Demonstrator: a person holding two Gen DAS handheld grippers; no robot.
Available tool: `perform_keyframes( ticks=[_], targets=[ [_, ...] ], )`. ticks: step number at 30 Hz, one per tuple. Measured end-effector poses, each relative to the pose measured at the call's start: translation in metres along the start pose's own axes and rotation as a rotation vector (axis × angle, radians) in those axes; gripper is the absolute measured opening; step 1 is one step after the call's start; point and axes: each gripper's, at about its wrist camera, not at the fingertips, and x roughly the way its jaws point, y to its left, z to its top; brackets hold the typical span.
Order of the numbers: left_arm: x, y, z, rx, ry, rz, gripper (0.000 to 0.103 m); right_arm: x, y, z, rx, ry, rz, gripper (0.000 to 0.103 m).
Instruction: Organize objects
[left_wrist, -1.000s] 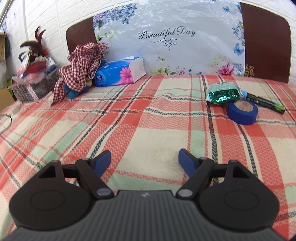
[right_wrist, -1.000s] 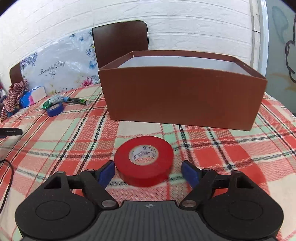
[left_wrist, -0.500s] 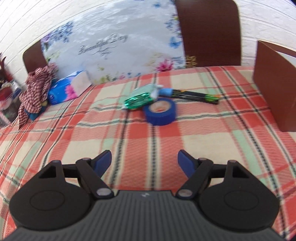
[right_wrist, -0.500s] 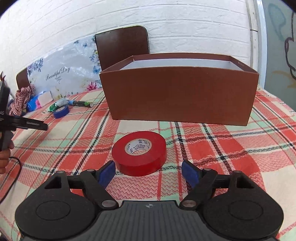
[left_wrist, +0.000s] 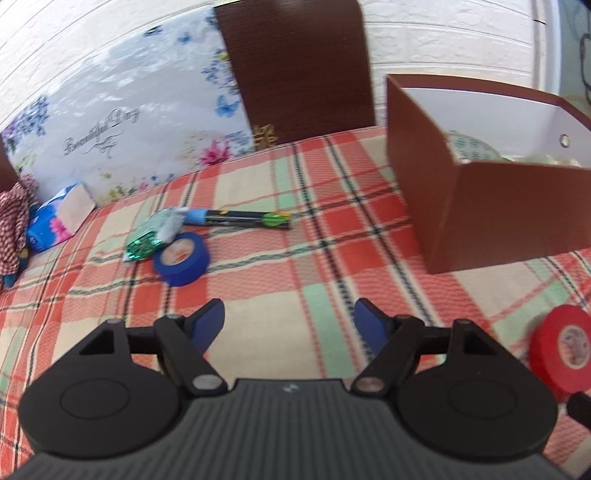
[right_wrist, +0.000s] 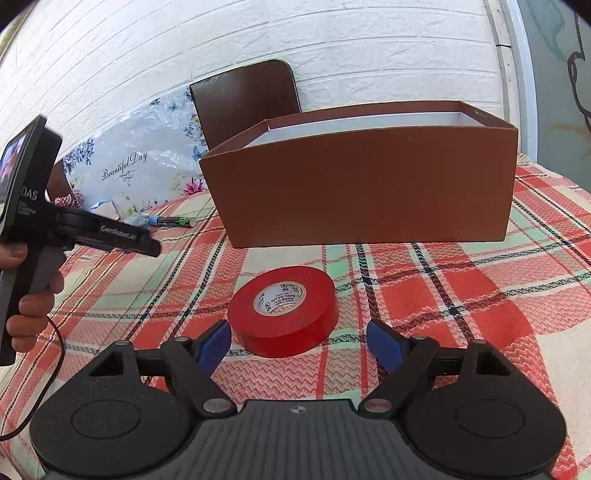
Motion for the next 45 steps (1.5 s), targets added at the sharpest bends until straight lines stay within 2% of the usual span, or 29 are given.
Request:
perform_keyframes(
  ticks=[11, 30, 32, 34, 37, 41, 45],
  targets=[
    [-0.005, -0.035, 0.011, 0.072, -0.007, -0.058, 0.077, 0.004, 0.000, 0.000, -0.022, 0.004, -0.006, 0.083],
    [-0.004, -0.042, 0.011, 0.082, 0.021, -0.075, 0.076, 0.008, 0.011, -0.001, -0.076, 0.015, -0.052, 0.082],
    [-0.008, -0.042, 0.013, 0.058, 0.048, -0.124, 0.074, 0.009, 0.011, -0.001, -0.079, 0.017, -0.055, 0.082],
    [-0.016, -0.046, 0.016, 0.038, 0.062, -0.217, 0.073, 0.010, 0.012, -0.001, -0.086, 0.021, -0.060, 0.082],
    [-0.029, -0.062, 0.019, 0.061, 0.055, -0.311, 0.073, 0.010, 0.013, -0.001, -0.091, 0.020, -0.064, 0.082],
    [-0.029, -0.081, 0.020, 0.089, 0.091, -0.374, 0.073, 0.010, 0.014, -0.001, -0.094, 0.025, -0.068, 0.081],
    [-0.015, -0.096, 0.012, 0.130, 0.162, -0.367, 0.060, 0.012, 0.016, 0.001, -0.107, 0.040, -0.073, 0.081]
  ],
)
